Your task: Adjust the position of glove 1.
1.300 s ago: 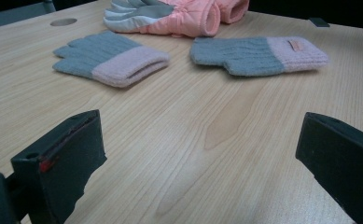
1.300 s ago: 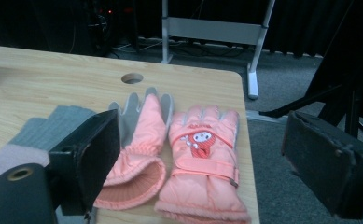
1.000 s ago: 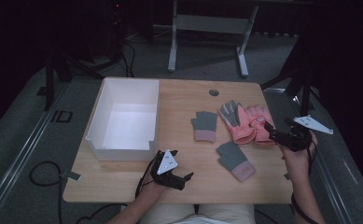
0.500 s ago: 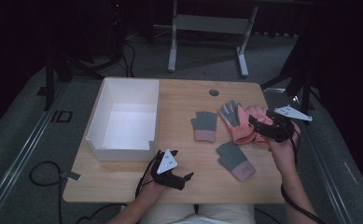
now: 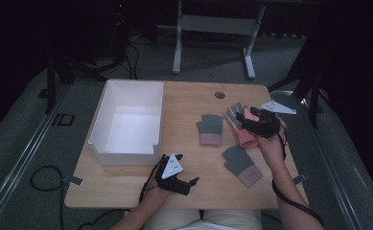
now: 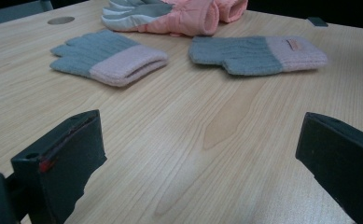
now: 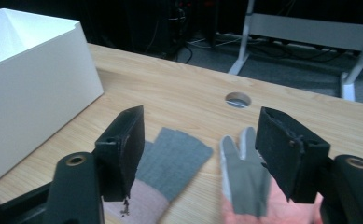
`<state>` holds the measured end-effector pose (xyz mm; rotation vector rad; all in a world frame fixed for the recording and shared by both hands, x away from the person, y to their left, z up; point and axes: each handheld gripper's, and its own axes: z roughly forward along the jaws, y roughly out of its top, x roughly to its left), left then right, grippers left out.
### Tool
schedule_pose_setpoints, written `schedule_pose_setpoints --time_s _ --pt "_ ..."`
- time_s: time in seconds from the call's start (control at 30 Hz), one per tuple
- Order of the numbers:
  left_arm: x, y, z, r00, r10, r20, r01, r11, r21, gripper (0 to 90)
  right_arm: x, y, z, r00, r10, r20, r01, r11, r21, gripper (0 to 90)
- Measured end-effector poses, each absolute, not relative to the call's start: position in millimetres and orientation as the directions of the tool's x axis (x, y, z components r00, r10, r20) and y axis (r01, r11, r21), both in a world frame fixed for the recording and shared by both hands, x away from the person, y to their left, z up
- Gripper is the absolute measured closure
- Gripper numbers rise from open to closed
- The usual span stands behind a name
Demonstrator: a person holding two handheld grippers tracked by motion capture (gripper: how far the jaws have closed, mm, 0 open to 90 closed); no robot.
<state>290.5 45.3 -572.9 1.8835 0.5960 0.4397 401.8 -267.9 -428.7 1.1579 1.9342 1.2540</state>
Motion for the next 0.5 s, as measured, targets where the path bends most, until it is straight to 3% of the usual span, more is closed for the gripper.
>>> schedule_pose_setpoints --time_s 0.5 --pt "291 46 -573 0.805 0.593 0.023 0.2 -0.308 0.93 0.8 431 -233 -454 -0.525 0.85 0.029 0.429 0.236 0.872 47.8"
